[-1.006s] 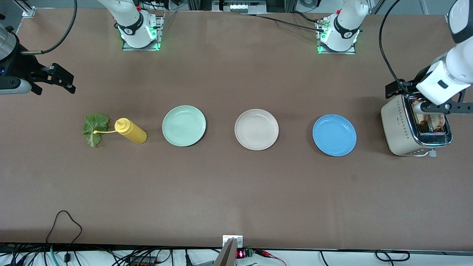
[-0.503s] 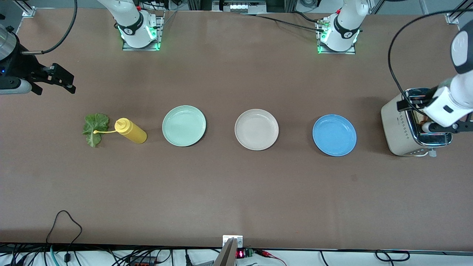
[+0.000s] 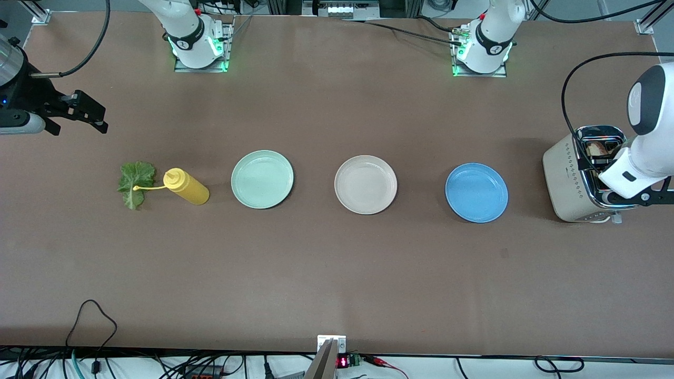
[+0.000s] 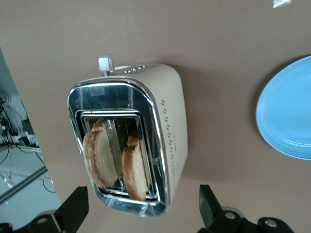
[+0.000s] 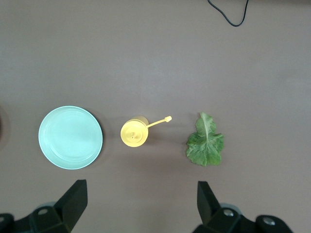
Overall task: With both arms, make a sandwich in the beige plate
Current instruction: 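Lower the left gripper and grasp a bread slice in the toaster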
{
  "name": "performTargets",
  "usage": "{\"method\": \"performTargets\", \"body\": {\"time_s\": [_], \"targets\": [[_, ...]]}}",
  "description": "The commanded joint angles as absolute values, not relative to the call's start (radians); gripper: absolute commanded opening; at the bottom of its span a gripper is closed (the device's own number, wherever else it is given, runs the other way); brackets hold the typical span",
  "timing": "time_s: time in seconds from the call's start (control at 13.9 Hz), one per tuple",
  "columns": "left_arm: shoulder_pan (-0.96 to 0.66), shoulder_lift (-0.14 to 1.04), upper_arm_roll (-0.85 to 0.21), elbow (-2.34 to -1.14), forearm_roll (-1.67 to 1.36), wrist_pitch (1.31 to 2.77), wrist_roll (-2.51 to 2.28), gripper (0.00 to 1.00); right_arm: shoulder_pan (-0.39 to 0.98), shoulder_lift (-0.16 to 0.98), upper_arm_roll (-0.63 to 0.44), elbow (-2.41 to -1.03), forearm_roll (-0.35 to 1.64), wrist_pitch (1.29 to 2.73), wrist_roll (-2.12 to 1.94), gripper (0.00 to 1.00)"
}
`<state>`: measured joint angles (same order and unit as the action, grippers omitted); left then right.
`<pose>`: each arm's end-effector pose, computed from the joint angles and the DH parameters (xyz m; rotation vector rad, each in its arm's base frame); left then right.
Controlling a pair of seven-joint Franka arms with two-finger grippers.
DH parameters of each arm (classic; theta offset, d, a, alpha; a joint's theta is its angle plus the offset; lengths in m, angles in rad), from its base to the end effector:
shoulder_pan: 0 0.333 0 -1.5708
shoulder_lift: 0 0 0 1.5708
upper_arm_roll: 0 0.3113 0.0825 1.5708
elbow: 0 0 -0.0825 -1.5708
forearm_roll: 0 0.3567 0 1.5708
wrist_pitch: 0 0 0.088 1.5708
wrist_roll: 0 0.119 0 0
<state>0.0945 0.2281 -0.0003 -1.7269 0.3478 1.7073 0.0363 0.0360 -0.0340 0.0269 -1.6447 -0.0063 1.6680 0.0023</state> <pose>0.5650 0.0897 0.4293 -2.7966 0.0464 0.3783 0.5252 0.0326 0.6014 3.1335 0.0957 0.0901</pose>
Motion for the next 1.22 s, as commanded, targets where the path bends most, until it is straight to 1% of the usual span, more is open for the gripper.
{"method": "performTargets", "body": {"time_s": [0.0,0.22,0.29,0.36,0.43,0.5,0.57,0.65,0.79,1.08,1.15], "targets": [[0.168,0.137,-0.015,-1.877,0.361,1.831,0.110,1.00,0.031,-0.035,0.038,-1.637,-0.021,1.655,0.020,1.00],[0.192,0.066,-0.015,-2.040,0.356,2.000,0.120,1.00,0.031,-0.035,0.038,-1.637,-0.021,1.657,0.020,1.00],[0.201,0.046,-0.015,-2.086,0.356,2.041,0.120,0.96,0.031,-0.035,0.038,-1.637,-0.021,1.658,0.020,1.00],[0.212,0.034,-0.015,-2.118,0.354,2.060,0.120,0.88,0.031,-0.035,0.038,-1.637,-0.021,1.658,0.021,1.00],[0.221,0.031,-0.015,-2.132,0.353,2.062,0.120,0.77,0.031,-0.035,0.038,-1.637,-0.021,1.658,0.021,1.00],[0.222,0.031,-0.015,-2.134,0.353,2.060,0.120,0.72,0.031,-0.035,0.038,-1.634,-0.021,1.658,0.020,1.00],[0.222,0.031,-0.015,-2.135,0.353,2.060,0.120,0.70,0.031,-0.035,0.038,-1.632,-0.021,1.658,0.020,1.00],[0.222,0.031,-0.014,-2.137,0.353,2.060,0.120,0.64,0.031,-0.035,0.038,-1.632,-0.020,1.658,0.020,1.00],[0.235,0.035,-0.014,-2.144,0.353,2.071,0.120,0.63,0.031,-0.035,0.038,-1.632,-0.021,1.658,0.020,1.00],[0.261,0.064,-0.014,-2.148,0.353,2.146,0.121,0.62,0.032,-0.034,0.038,-1.632,-0.021,1.658,0.020,1.00],[0.274,0.074,-0.014,-2.148,0.353,2.169,0.123,0.59,0.031,-0.034,0.038,-1.632,-0.021,1.660,0.020,1.00]]}}
